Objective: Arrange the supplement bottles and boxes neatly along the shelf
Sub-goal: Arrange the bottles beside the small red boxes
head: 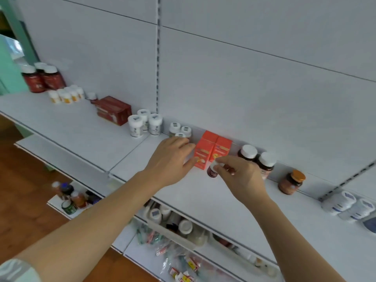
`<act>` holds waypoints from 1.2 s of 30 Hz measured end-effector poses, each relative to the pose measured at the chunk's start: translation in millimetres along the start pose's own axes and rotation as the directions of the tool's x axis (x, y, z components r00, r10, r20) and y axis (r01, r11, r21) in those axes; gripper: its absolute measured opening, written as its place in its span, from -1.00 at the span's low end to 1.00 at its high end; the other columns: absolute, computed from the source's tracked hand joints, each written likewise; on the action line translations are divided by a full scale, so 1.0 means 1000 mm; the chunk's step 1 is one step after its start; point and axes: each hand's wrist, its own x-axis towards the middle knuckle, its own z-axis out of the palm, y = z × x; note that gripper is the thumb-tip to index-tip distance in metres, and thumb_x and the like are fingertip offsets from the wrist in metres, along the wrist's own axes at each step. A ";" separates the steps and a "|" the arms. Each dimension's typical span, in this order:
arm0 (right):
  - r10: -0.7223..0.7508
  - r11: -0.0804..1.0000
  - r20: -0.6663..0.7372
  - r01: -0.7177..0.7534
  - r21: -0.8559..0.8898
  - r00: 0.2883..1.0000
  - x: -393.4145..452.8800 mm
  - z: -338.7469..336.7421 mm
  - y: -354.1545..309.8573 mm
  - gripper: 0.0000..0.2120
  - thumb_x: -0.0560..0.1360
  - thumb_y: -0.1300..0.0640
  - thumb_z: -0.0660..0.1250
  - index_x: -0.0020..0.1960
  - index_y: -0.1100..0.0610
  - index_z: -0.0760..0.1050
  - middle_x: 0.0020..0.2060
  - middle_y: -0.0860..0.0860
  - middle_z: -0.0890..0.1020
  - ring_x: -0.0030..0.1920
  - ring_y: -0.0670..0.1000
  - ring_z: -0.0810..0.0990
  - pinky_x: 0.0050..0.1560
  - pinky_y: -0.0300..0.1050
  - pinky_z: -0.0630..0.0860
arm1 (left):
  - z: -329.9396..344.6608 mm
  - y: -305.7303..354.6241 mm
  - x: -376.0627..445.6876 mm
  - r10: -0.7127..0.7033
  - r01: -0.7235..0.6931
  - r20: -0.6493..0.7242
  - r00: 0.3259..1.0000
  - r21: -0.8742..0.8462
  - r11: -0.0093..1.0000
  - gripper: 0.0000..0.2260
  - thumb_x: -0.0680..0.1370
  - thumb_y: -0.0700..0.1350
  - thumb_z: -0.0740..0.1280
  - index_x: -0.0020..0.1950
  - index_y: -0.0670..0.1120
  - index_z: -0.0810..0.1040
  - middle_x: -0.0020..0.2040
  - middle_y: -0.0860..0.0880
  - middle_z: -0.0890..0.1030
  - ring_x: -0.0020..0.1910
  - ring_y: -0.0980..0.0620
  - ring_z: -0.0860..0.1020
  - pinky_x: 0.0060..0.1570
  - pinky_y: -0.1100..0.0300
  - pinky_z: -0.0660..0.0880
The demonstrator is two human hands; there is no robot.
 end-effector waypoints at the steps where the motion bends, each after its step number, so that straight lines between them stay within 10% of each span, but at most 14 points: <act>1: 0.004 1.000 0.003 -0.004 -0.005 1.000 0.002 0.012 -0.014 -0.89 0.44 0.18 0.50 -0.06 0.01 0.69 -0.18 -0.11 0.69 -0.23 -0.12 0.59 -0.13 -0.26 0.51 | -0.008 -0.013 -0.010 -0.005 0.005 -0.002 1.000 -0.003 1.000 -0.57 0.57 0.13 0.15 0.22 -0.12 0.59 0.13 -0.07 0.61 0.11 -0.12 0.55 0.07 -0.01 0.48; 36: -0.072 0.995 0.128 0.062 0.078 0.989 0.242 0.393 -0.218 -0.85 0.47 0.05 0.40 -0.01 0.06 0.67 -0.17 -0.10 0.69 -0.20 -0.10 0.63 -0.12 -0.09 0.61 | -0.076 -0.452 -0.057 -0.332 0.325 0.065 0.941 0.098 0.941 -0.56 0.59 0.08 0.24 0.42 -0.09 0.45 0.41 -0.14 0.46 0.42 -0.17 0.38 0.40 -0.05 0.29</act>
